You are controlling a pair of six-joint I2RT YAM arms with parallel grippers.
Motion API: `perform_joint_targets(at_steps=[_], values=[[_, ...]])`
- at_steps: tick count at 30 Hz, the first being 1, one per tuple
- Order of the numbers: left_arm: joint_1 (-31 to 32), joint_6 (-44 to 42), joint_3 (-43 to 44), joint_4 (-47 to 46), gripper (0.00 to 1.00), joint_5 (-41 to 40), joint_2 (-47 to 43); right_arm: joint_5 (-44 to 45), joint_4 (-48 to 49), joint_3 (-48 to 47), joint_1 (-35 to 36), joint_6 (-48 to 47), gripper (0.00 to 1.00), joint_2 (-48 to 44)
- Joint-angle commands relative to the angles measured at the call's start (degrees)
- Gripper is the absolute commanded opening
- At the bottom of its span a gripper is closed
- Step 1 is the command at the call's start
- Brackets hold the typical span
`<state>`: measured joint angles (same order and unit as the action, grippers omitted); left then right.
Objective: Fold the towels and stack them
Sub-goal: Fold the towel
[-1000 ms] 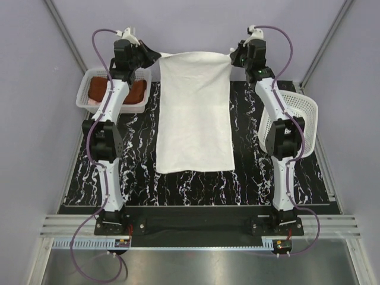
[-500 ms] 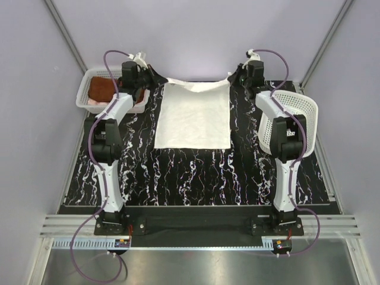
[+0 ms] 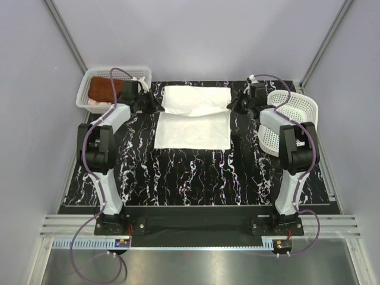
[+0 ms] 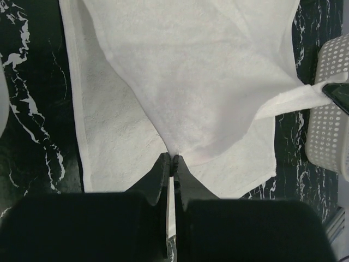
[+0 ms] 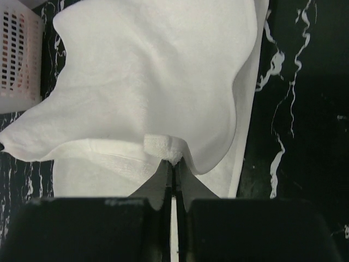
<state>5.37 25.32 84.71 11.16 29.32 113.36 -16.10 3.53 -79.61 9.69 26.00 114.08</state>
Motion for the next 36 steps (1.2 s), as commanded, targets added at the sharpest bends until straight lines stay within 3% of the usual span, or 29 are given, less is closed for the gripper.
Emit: perform_joint_targets(at_steps=[1,6,10,14,20,27,36], values=[[0.08,-3.87,-3.3,4.4,0.0,-2.07,-6.65,-3.76,1.57,5.07,0.5,1.25,0.0,-6.84],[0.26,-4.32,-9.46,7.9,0.0,-8.22,-9.82,-4.98,-1.94,12.01,0.59,-0.07,0.07,-9.05],[0.61,-1.95,-14.91,9.4,0.0,-8.58,-10.09,-2.98,-7.37,15.89,0.59,-0.86,0.33,-12.99],[0.7,-1.07,-17.82,10.73,0.0,-10.68,-11.14,0.27,-15.2,12.91,0.68,1.59,0.47,-15.38],[0.7,2.27,-20.02,14.41,0.0,-15.95,-12.37,5.45,-25.49,3.96,1.12,4.94,0.58,-11.61],[1.23,4.47,-24.94,14.07,0.0,-16.67,-13.95,6.7,-37.17,-4.92,1.73,6.08,0.57,-1.15],[2.19,6.58,-28.37,11.52,0.0,-13.76,-14.4,4.85,-33.77,3.06,5.6,11.71,0.56,-3.78]])
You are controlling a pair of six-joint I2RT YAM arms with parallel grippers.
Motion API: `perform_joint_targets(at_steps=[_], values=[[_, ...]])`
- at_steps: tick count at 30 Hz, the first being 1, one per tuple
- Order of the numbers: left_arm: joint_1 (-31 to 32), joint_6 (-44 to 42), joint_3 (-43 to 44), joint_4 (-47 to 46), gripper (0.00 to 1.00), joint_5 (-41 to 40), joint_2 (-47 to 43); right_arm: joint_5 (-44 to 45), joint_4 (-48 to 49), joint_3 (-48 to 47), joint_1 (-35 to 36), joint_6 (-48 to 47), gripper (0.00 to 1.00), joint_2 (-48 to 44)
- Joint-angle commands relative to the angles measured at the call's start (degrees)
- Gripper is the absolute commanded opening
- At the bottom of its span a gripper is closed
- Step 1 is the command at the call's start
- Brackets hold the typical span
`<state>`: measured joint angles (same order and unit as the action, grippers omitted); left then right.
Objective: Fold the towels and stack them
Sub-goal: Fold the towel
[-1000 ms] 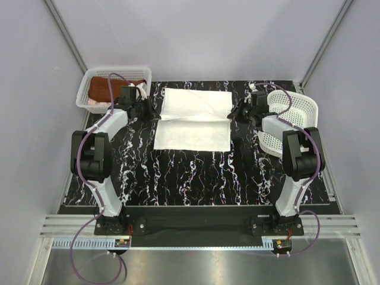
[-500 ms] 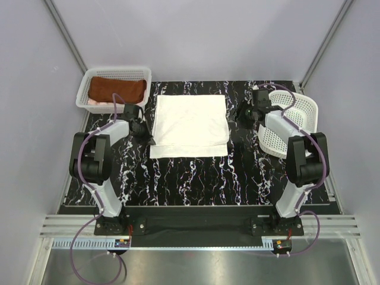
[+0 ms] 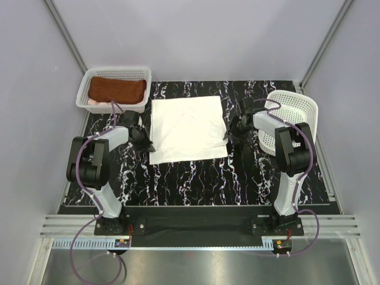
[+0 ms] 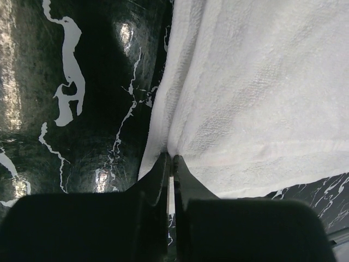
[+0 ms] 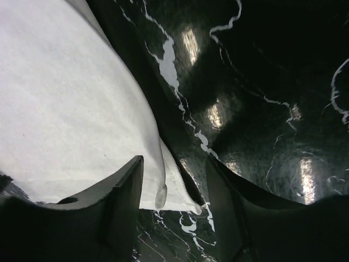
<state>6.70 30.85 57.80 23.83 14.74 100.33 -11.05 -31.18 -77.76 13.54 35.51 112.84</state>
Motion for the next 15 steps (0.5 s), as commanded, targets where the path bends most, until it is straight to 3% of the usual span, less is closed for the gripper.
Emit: perform_joint_targets(at_steps=[1,6,10,12,14,15], values=[[1.03,1.14,-1.38,-1.25,0.0,0.9,-1.28,-0.11,0.94,1.2,2.27,2.11,0.56,-2.27],[1.03,0.88,-0.94,-0.63,0.0,0.73,-1.37,0.5,1.47,1.99,3.51,3.08,0.5,-1.92],[0.95,0.26,1.6,1.73,0.0,-1.2,-1.72,1.91,1.21,1.3,3.6,3.52,0.28,-2.36],[0.86,-0.7,5.37,5.07,0.0,-2.43,-1.37,3.13,-1.41,-2.03,3.42,2.38,0.24,-2.01],[0.86,-1.4,7.76,7.35,0.0,-3.93,-1.2,4.63,-3.88,-5.37,3.51,1.76,0.33,-1.48],[0.86,-1.32,9.24,7.8,0.0,-3.93,-1.11,4.63,-4.93,-5.82,3.42,1.15,0.44,-1.13]])
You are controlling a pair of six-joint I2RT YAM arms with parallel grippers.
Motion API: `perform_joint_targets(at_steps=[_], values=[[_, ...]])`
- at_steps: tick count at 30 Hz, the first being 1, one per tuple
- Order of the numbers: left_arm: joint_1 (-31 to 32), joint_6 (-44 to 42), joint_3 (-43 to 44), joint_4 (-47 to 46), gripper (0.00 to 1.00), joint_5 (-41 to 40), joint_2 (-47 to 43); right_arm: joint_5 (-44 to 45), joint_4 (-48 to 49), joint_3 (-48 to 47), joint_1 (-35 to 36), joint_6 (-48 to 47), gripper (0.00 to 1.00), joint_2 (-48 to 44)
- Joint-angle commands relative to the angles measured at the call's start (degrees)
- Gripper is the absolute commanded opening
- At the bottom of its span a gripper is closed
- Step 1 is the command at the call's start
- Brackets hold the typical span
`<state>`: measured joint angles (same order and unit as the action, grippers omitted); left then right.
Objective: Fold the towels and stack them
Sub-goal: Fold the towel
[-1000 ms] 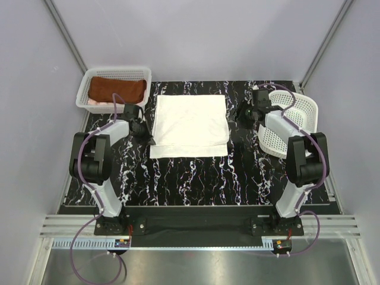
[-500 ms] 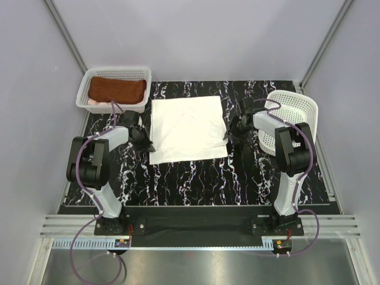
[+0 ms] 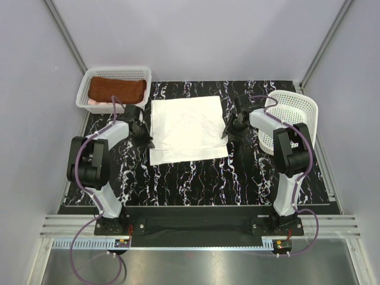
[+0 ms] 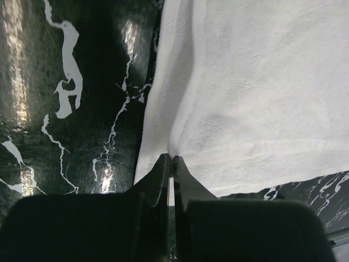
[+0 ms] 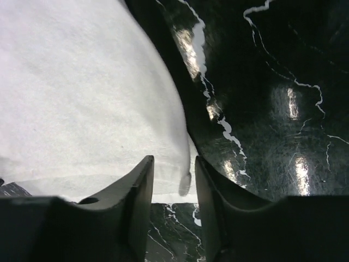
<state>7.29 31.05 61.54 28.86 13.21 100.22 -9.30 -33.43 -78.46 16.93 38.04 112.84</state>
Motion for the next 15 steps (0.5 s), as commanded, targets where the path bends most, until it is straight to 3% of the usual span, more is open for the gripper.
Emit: perform_joint_targets(at_steps=[1,6,13,15], values=[[0.27,-1.52,5.96,3.13,0.0,-2.14,-0.47,3.15,-2.95,-5.13,0.12,-1.39,0.46,-1.04],[0.36,-0.99,4.74,2.6,0.0,-1.52,-0.21,2.71,-0.06,-1.35,0.04,0.01,0.37,-1.48],[0.36,-1.16,3.94,2.51,0.0,-1.79,-0.29,1.3,0.73,-0.47,0.12,0.98,0.4,-0.42],[0.36,-1.25,4.46,2.86,0.0,-1.87,-0.29,1.74,0.74,-0.82,0.12,0.98,0.3,-0.77]])
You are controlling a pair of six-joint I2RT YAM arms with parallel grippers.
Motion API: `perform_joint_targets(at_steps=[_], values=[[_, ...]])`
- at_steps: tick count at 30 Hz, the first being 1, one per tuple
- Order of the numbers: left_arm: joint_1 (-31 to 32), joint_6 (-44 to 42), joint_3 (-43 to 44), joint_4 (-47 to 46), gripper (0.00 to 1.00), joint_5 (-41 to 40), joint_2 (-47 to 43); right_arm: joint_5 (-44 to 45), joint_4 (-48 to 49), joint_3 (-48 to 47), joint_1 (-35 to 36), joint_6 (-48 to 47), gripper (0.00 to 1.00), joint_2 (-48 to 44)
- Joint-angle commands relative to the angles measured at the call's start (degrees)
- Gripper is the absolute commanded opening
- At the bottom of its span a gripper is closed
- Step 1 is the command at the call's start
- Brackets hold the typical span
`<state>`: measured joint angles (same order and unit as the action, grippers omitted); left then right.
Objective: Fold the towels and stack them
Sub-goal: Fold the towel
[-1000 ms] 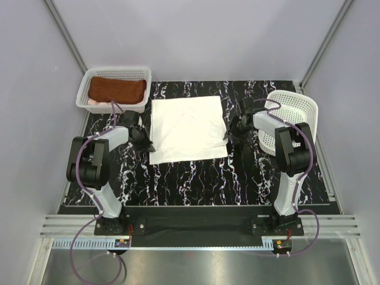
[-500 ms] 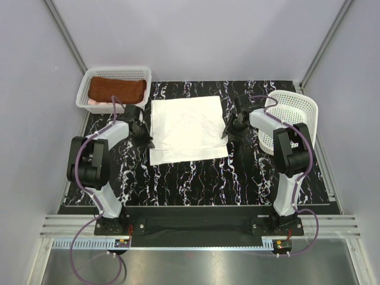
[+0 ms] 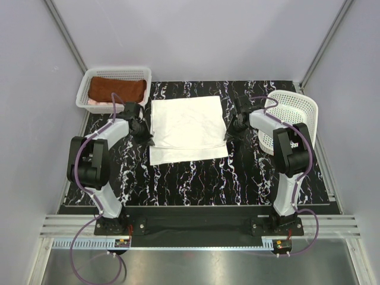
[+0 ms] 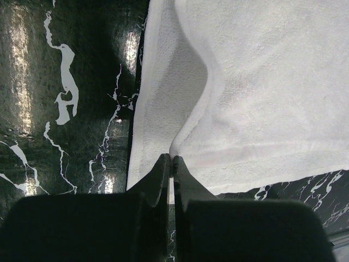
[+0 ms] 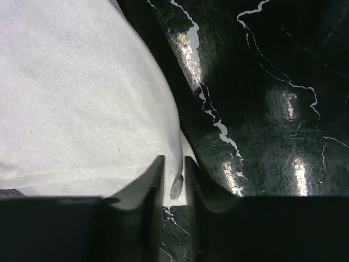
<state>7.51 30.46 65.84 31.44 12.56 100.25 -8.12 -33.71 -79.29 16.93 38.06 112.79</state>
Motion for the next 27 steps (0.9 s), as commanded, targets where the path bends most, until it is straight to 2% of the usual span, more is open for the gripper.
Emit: perform_joint_targets(at_steps=[1,2,3,5,8,14,15,18,21,24,27], values=[[0.14,-0.66,0.51,0.37,0.0,-0.96,-0.32,0.56,0.84,-0.6,0.12,0.61,0.2,-0.73],[0.14,-0.84,1.04,0.72,0.0,-0.87,-0.23,0.65,0.58,-2.35,0.12,0.35,0.12,-0.65],[0.14,-0.84,2.69,1.16,0.0,-0.87,-0.23,0.48,0.32,-3.5,0.12,-0.44,0.0,-0.47],[-0.12,-1.54,5.6,3.08,0.0,-1.48,0.21,0.74,-0.73,-8.57,0.03,-1.06,0.0,-0.03],[-1.09,-2.24,14.73,6.86,0.0,-2.45,1.61,0.65,-1.7,-17.7,-0.05,-3.52,0.0,1.2],[-4.08,-3.3,40.29,12.93,0.0,-0.08,8.45,-2.33,-2.23,-38.35,-0.93,-5.55,0.0,6.82],[-4.95,-3.56,47.03,13.55,0.0,0.53,9.78,-3.04,-2.06,-41.18,-1.63,-5.54,0.0,9.0],[-6.53,-3.83,55.85,12.6,0.0,5.01,14.44,-6.02,1.34,-50.16,-2.25,-5.98,0.0,12.7],[-7.42,-3.48,58.6,9.7,0.0,8.36,15.07,-8.75,6.62,-52.9,-2.25,-6.51,0.0,13.42],[-7.42,-4.18,58.17,8.99,0.0,8.19,13.67,-9.02,5.25,-54.83,-2.34,-6.86,0.0,13.42],[-7.42,-4.71,53.37,9.52,0.0,9.15,11.65,-9.11,5.94,-49.14,-2.34,-6.69,0.0,10.71]])
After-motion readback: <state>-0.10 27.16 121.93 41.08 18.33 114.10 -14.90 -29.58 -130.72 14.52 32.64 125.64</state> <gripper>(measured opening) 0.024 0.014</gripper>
